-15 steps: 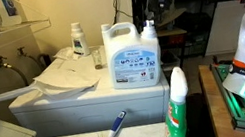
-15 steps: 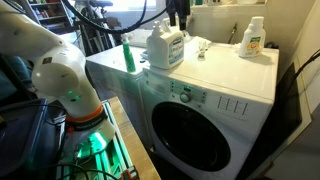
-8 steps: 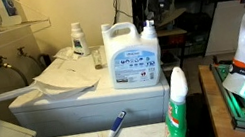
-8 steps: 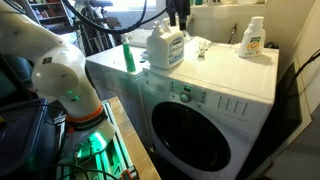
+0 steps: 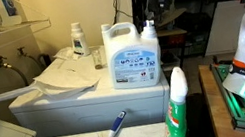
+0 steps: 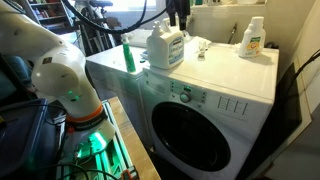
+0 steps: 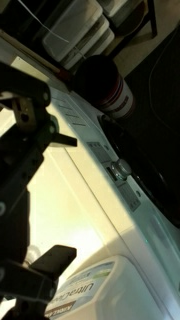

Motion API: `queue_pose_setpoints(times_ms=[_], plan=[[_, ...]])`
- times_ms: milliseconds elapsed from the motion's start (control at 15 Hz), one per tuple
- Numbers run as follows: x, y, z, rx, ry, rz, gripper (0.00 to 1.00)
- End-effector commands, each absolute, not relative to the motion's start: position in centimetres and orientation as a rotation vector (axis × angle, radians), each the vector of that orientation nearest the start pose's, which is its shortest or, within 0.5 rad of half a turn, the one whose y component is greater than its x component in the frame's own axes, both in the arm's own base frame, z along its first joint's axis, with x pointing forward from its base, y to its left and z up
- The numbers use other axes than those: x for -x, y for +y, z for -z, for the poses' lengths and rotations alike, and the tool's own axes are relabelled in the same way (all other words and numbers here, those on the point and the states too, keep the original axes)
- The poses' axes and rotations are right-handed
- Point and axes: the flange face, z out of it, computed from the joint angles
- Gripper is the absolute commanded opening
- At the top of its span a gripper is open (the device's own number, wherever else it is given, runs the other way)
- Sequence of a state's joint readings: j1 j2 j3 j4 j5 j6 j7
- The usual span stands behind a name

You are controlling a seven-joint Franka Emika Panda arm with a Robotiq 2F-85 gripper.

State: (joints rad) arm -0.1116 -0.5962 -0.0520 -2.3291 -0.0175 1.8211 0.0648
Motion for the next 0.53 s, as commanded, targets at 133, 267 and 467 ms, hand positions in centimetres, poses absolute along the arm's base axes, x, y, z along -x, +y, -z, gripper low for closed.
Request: queue_pose_setpoints(times_ms=[133,267,467], plan=[[-40.7,-2.1,-60.5,3.002,0.138,0.436,1.0],[-42.7,1.6,-63.8,2.972,0.013,0.589,1.0],[-45.8,8.5,-68.3,2.934,-0.201,0.811,1.0]])
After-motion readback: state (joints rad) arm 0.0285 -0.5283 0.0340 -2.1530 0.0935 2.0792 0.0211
